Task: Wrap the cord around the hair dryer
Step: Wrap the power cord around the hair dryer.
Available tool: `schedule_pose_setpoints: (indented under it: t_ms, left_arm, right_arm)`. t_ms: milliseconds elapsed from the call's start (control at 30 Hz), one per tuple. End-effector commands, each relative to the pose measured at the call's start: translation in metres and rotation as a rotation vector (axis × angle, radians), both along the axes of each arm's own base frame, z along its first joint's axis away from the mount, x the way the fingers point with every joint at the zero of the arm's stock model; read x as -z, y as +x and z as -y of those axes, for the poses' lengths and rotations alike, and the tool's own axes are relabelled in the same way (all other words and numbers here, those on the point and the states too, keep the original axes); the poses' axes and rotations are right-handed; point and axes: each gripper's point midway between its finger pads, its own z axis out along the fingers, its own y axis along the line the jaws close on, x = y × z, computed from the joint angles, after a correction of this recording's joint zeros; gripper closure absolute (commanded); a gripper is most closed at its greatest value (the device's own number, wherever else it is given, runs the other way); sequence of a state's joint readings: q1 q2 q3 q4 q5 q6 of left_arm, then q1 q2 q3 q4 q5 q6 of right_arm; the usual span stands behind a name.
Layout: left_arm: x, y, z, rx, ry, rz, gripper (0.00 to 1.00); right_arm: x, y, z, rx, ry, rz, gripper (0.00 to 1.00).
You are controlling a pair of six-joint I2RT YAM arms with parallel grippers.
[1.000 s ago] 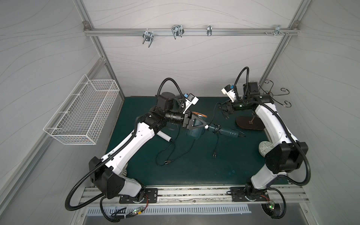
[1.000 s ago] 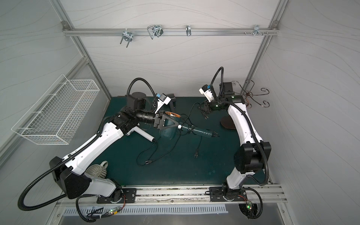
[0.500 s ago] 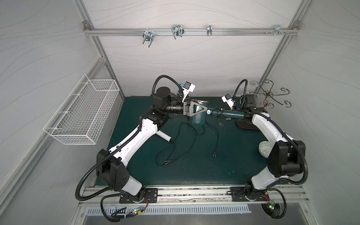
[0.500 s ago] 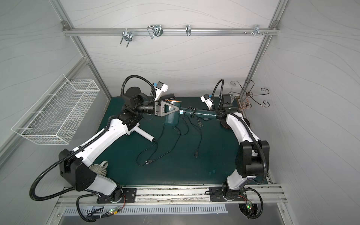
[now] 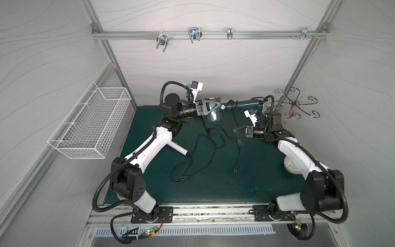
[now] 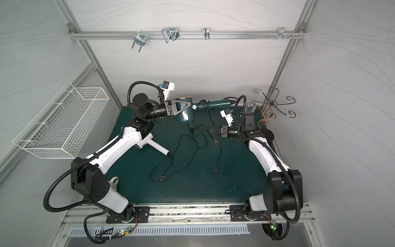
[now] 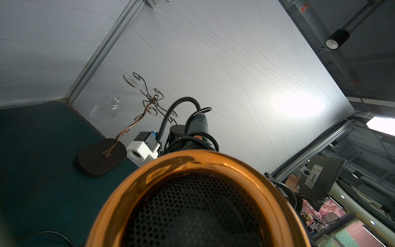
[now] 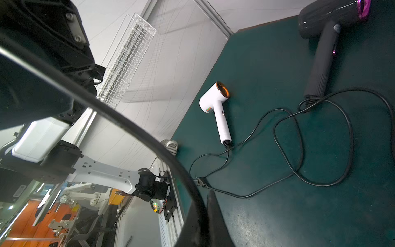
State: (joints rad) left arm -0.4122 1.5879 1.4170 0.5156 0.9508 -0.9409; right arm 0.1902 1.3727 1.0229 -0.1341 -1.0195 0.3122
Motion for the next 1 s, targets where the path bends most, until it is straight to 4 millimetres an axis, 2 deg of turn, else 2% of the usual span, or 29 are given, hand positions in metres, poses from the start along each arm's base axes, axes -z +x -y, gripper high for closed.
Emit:
schedule_pose_setpoints:
  t_ms: [0, 167, 567, 733, 800, 867, 900, 967]
  left_arm:
    - [-0.045, 0.004, -0.015, -0.069, -0.106, 0.128, 1.00]
    - [-0.057, 0.006, -0.023, -0.088, -0.123, 0.144, 1.00]
    - [-0.067, 0.001, -0.029, -0.095, -0.131, 0.164, 1.00]
    - [-0.068, 0.003, -0.033, -0.109, -0.132, 0.162, 1.00]
    - [-0.069, 0.004, -0.035, -0.117, -0.135, 0.165, 1.00]
    - [-0.071, 0.004, -0.037, -0.119, -0.138, 0.168, 1.00]
    - [-0.071, 0.004, -0.037, -0.119, -0.139, 0.169, 1.00]
    - [-0.074, 0.002, -0.038, -0.115, -0.140, 0.175, 1.00]
  right_arm:
    - [-0.012, -0.004, -0.002, 0.051, 0.021, 0.037, 1.00]
    - [-0.010, -0.013, -0.003, 0.067, 0.028, 0.027, 1.00]
    - [0.001, -0.034, -0.024, -0.026, 0.009, 0.000, 0.81]
    - [0.005, -0.038, -0.029, -0.045, -0.008, -0.007, 0.86]
    - [0.007, -0.042, -0.033, -0.057, -0.011, -0.012, 0.94]
    - [0.009, -0.044, -0.037, -0.064, -0.018, -0.009, 0.96]
    - [0.010, -0.044, -0.039, -0.062, -0.026, -0.003, 0.95]
    - [0.010, -0.042, -0.042, -0.035, -0.054, 0.034, 0.84]
